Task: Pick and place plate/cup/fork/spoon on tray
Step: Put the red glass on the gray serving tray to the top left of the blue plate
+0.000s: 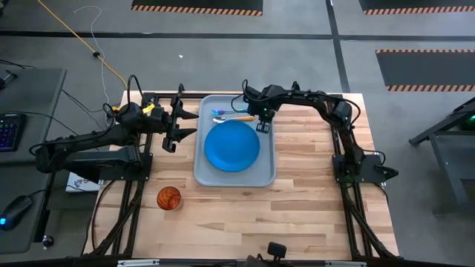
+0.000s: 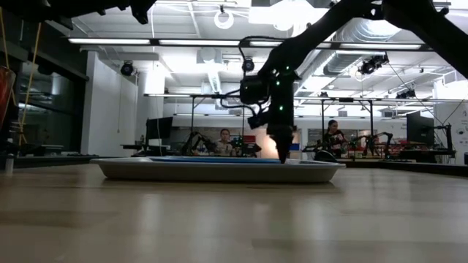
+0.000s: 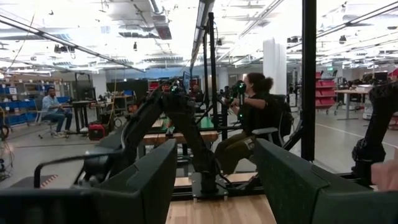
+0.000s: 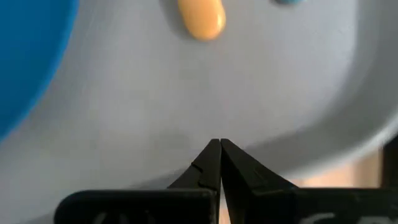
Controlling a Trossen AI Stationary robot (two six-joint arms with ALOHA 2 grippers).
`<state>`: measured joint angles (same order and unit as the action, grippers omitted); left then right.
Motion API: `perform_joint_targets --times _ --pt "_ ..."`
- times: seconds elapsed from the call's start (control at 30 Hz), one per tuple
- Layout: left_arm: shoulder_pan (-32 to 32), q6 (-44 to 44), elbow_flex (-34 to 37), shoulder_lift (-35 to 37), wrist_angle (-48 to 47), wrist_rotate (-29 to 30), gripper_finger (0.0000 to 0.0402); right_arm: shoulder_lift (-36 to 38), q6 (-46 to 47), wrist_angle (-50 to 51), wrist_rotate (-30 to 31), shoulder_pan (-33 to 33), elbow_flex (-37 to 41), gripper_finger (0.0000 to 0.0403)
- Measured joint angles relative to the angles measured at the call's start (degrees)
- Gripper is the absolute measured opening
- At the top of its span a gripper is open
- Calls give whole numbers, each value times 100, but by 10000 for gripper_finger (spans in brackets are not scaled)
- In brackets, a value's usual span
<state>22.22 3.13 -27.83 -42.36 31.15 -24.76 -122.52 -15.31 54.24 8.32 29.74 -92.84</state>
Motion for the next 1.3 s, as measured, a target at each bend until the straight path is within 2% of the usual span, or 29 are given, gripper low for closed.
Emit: perform_joint_targets --times 0.2,0.3,0.47,0.67,0.8,0.9,1.0,1.13,1.2,1.3 --pt "-1 -21 0 1 -39 0 204 849 11 -30 -299 -90 1 0" --pt "0 -23 0 -1 -131 1 204 1599 28 -655 -611 -202 451 0" --pt "-2 -22 0 -1 -174 1 204 3271 440 -2882 -1087 -423 2465 0" --pt "-2 -102 0 -74 -176 1 204 4800 1036 -6354 -1143 -937 4996 0" --pt "-4 -128 0 -236 -145 1 204 5102 1037 -8830 -1027 -1148 6234 0" --pt "-4 -142 0 -412 35 3 204 5098 1039 -10081 -988 -1185 6800 0" --pt "-7 -131 2 -602 313 132 204 5092 1112 -10430 -986 -1178 7072 0" --pt "-93 -349 -319 -959 300 926 204 5092 1486 -10322 -986 -1178 7123 0" --pt "-157 -679 -746 -1196 -345 1008 204 5088 1533 -10271 -984 -1178 7123 0" --pt "-304 -1091 -1715 -1511 -2377 1000 208 5088 1536 -10279 -986 -1178 7123 0"
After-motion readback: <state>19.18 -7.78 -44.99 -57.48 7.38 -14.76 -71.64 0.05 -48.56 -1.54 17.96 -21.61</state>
